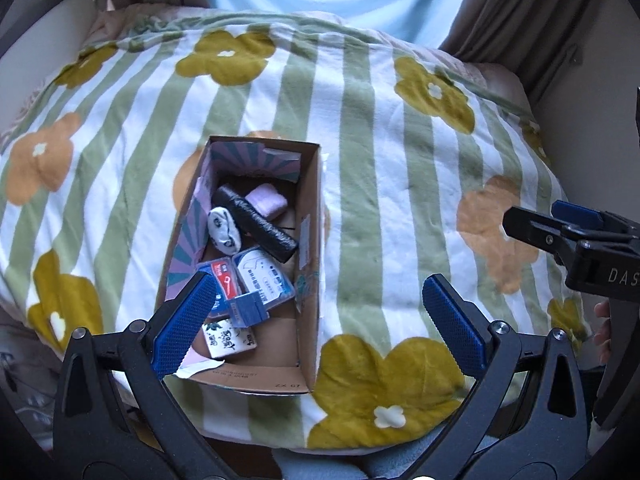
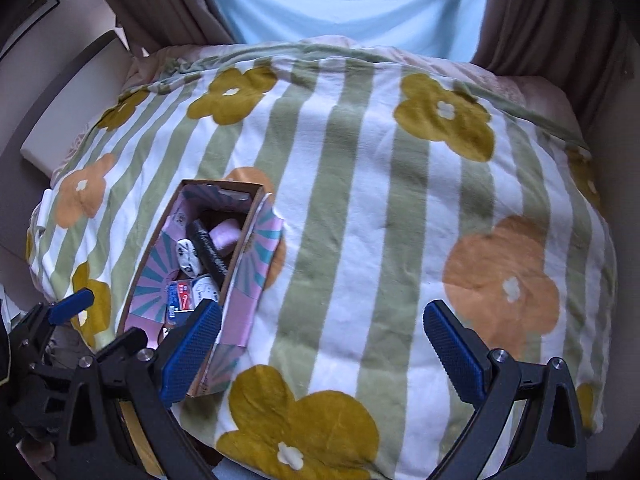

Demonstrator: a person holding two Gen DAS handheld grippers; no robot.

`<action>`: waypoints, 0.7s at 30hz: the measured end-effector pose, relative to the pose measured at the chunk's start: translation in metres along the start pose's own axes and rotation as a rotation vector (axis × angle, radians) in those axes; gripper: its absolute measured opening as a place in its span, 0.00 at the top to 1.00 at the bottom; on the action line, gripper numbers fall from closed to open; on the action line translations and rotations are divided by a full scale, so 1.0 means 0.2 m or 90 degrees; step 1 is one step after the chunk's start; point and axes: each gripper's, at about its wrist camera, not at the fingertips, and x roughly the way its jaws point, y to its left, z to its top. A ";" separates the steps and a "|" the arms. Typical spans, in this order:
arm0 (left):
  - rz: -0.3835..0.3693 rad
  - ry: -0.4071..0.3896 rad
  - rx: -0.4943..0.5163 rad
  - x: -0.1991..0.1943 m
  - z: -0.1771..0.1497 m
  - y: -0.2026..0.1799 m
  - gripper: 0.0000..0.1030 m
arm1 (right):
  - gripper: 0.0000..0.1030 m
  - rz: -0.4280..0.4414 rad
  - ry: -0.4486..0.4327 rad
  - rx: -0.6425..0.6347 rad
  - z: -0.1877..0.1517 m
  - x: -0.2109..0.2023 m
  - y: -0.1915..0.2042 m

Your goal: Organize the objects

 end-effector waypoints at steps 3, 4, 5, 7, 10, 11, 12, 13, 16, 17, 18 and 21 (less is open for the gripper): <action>-0.012 -0.004 0.031 0.00 0.02 -0.11 0.00 | 0.02 -0.028 -0.006 0.031 -0.09 -0.05 -0.11; -0.015 -0.006 0.040 0.00 0.02 -0.14 0.00 | 0.02 -0.037 -0.008 0.038 -0.12 -0.07 -0.14; -0.018 -0.006 0.049 0.00 0.02 -0.17 0.00 | 0.02 -0.046 -0.008 0.045 -0.15 -0.07 -0.17; -0.021 -0.006 0.063 0.00 0.02 -0.23 0.00 | 0.02 -0.061 -0.008 0.065 -0.20 -0.09 -0.24; -0.027 -0.008 0.082 0.00 0.00 -0.30 0.00 | 0.02 -0.073 -0.011 0.096 -0.25 -0.11 -0.31; -0.031 -0.005 0.086 0.01 -0.01 -0.32 0.00 | 0.02 -0.076 -0.011 0.103 -0.26 -0.12 -0.33; -0.033 -0.002 0.090 0.01 -0.01 -0.34 0.00 | 0.02 -0.079 -0.012 0.109 -0.28 -0.12 -0.35; -0.034 0.000 0.093 0.02 -0.02 -0.35 0.00 | 0.02 -0.081 -0.013 0.112 -0.28 -0.13 -0.36; -0.039 0.003 0.099 0.03 -0.02 -0.39 0.00 | 0.02 -0.084 -0.016 0.118 -0.29 -0.14 -0.38; -0.040 0.002 0.100 0.03 -0.02 -0.40 0.00 | 0.02 -0.085 -0.017 0.118 -0.29 -0.14 -0.38; -0.040 0.001 0.101 0.03 -0.02 -0.40 0.00 | 0.02 -0.086 -0.018 0.118 -0.30 -0.14 -0.39; -0.039 -0.002 0.101 0.03 -0.01 -0.42 0.00 | 0.02 -0.086 -0.019 0.117 -0.30 -0.15 -0.39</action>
